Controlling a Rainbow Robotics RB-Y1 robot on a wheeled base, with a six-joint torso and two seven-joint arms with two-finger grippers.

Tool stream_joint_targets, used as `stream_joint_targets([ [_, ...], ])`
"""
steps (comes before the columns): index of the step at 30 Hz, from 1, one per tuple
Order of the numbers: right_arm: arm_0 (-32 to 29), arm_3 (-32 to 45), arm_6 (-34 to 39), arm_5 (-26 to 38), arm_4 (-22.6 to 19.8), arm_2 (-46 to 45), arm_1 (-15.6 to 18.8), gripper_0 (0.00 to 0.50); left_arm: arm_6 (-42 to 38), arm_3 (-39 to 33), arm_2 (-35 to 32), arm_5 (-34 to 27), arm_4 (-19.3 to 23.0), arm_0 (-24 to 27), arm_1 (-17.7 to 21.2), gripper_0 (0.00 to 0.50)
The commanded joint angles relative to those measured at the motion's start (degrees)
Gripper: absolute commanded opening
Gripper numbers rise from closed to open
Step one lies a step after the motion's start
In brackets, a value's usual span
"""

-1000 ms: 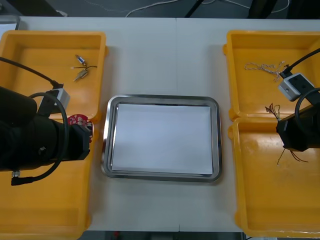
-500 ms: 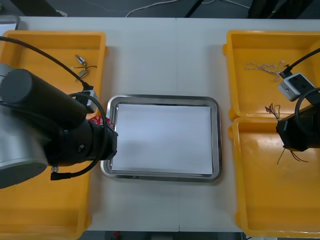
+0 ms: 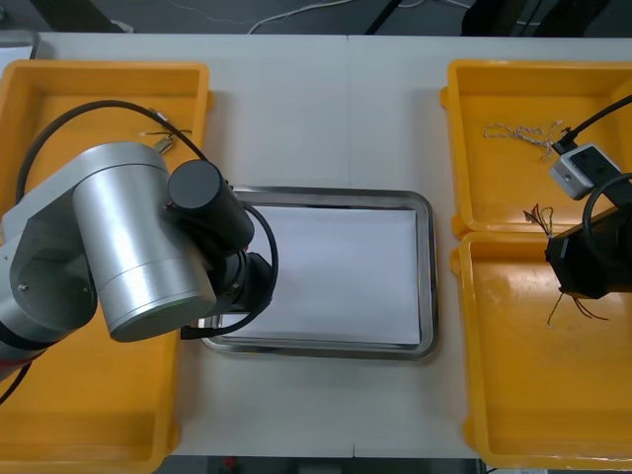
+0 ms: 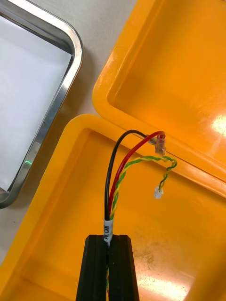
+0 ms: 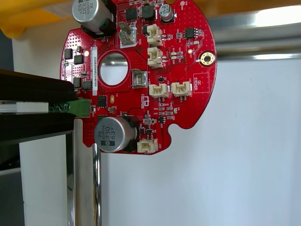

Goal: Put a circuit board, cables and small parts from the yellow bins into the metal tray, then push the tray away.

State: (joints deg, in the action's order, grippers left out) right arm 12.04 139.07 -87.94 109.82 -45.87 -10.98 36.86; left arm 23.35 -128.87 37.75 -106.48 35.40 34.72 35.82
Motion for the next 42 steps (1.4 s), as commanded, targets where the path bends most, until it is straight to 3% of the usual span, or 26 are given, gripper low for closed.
stream_joint_targets([
  [1,1.3,0.3,0.2,0.2,0.4,0.7,1.8,0.0,0.4,2.8,2.7,3.2,-0.7,4.5,-3.8,0.0],
  [8,1.3,0.3,0.2,0.2,0.4,0.7,1.8,0.0,3.4,8.2,5.9,7.2,-4.2,5.0,-6.3,0.0],
  [16,1.3,0.3,0.2,0.2,0.4,0.7,1.8,0.0,5.0,12.9,7.9,10.2,-5.3,4.9,-7.6,0.0],
  [26,1.3,0.3,0.2,0.2,0.4,0.7,1.8,0.0,6.8,12.0,7.9,9.9,-6.4,1.8,-7.7,0.0],
  [34,1.3,0.3,0.2,0.2,0.4,0.7,1.8,0.0,11.2,8.3,5.1,10.1,-7.2,-3.0,-4.5,0.0],
  [42,1.3,0.3,0.2,0.2,0.4,0.7,1.8,0.0,11.3,7.2,4.8,10.1,-8.6,-4.5,-5.1,0.0],
])
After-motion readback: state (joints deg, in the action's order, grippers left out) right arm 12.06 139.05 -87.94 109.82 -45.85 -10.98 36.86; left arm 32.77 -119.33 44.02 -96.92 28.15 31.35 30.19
